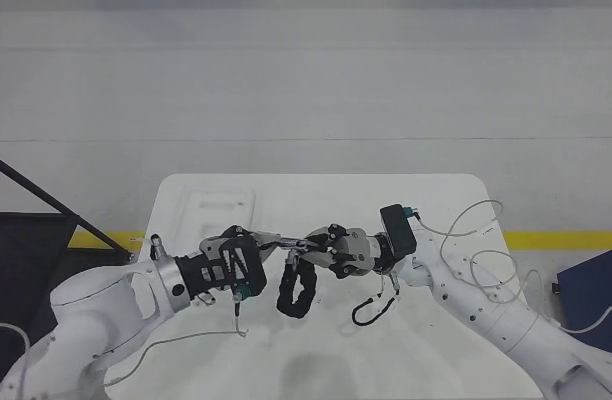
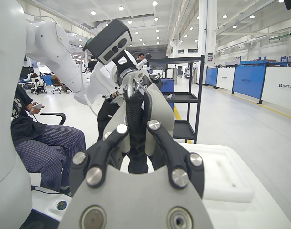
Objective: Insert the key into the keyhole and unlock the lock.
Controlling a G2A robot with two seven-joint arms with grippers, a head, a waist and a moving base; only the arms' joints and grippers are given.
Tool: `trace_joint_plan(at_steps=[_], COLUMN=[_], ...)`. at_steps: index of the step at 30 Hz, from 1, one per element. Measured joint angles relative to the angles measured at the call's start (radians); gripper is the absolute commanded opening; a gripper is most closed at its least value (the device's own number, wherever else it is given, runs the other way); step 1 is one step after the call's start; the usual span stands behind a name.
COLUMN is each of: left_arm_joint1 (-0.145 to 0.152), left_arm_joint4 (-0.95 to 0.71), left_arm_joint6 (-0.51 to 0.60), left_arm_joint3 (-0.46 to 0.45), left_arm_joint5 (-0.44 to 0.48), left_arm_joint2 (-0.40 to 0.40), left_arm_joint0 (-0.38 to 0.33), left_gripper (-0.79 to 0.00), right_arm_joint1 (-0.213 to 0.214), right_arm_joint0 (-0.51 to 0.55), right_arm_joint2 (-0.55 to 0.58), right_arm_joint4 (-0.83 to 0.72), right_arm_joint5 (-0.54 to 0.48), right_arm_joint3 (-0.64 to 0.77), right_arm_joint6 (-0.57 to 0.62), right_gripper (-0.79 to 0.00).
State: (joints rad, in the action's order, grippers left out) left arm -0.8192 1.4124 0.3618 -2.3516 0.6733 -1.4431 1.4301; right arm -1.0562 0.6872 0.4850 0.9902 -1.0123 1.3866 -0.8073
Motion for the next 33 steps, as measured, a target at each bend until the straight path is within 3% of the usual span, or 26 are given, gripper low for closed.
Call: trace_joint_plan(at_steps=[9, 18, 33], left_arm_joint1=[-0.012, -0.021, -0.034], left_arm_joint4=[0.297, 0.486, 0.613], left_arm_joint6=[-0.072, -0.149, -0.182], left_arm_joint3=[0.002, 0.002, 0.002], left_arm_joint5=[-0.138, -0.189, -0.231], left_arm_joint2=[0.092, 0.156, 0.155], left_arm_joint0=[-0.031, -0.048, -0.056], left_gripper=[-0.785, -0.785, -0.785], right_arm_joint1=[0.0, 0.0, -0.013], right_arm_joint0=[0.0, 0.005, 0.072], right_arm_joint2=[0.0, 0.002, 0.043], right_arm_joint4=[0.0, -0.005, -0.174], right_arm_joint5=[0.0, 0.004, 0.0], right_arm_joint3=[0.0, 0.004, 0.041], right_arm_joint6=[0.0, 0.004, 0.055], right_gripper=[-0.785, -0.785, -0.785])
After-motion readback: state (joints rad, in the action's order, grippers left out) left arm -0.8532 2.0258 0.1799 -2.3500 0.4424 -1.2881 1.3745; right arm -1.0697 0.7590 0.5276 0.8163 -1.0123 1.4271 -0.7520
